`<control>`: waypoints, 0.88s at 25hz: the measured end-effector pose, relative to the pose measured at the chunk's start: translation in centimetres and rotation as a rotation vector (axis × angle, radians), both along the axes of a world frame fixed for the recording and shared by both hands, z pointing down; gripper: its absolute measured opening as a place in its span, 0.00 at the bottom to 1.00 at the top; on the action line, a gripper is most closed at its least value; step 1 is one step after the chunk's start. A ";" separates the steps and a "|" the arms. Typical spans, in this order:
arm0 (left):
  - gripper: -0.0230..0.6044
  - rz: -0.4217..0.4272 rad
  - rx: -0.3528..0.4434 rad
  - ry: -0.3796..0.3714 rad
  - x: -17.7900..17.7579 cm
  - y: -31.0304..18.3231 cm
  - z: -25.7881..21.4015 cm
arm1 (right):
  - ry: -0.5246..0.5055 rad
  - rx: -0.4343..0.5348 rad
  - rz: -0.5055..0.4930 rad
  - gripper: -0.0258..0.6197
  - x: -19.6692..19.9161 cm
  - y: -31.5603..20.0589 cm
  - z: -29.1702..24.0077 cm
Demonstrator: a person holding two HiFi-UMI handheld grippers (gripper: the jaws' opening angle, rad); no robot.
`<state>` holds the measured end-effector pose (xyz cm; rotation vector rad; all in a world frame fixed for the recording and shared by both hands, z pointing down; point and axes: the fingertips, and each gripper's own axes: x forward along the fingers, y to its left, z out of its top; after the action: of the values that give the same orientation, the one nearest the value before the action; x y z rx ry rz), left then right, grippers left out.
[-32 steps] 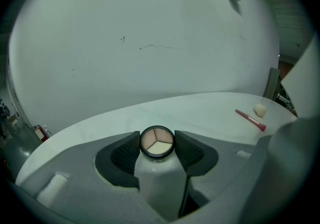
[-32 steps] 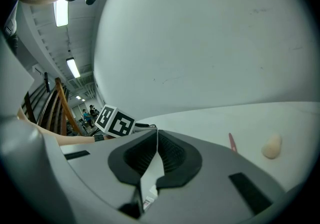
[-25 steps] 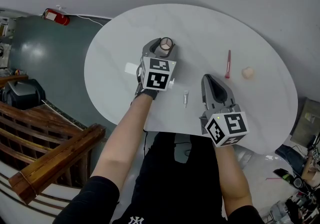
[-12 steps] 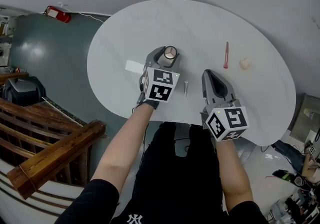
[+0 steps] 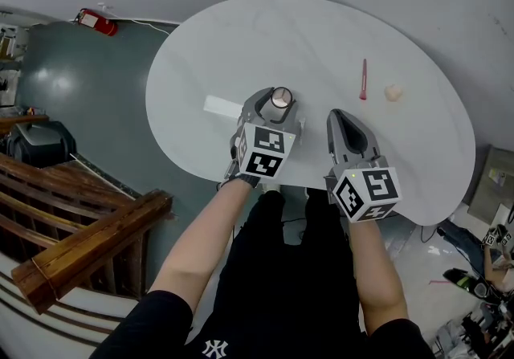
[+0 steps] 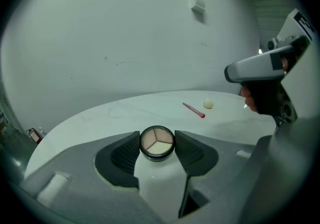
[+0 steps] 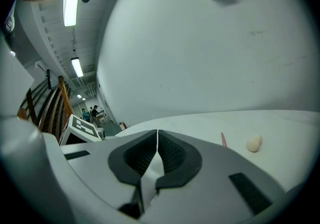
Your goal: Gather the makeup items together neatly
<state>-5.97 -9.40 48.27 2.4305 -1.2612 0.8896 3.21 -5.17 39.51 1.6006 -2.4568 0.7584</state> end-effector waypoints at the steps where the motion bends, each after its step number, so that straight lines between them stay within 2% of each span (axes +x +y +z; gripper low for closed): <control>1: 0.39 0.001 -0.002 0.001 0.1 0.4 0.0 | 0.001 -0.001 0.001 0.07 0.1 0.2 0.0; 22: 0.39 0.018 -0.082 -0.027 0.8 6.2 4.7 | 0.007 -0.032 0.012 0.07 0.4 2.9 1.8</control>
<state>-5.21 -3.21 52.98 2.3779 -1.1894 0.9625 3.61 -2.32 41.32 1.6053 -2.4194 0.7885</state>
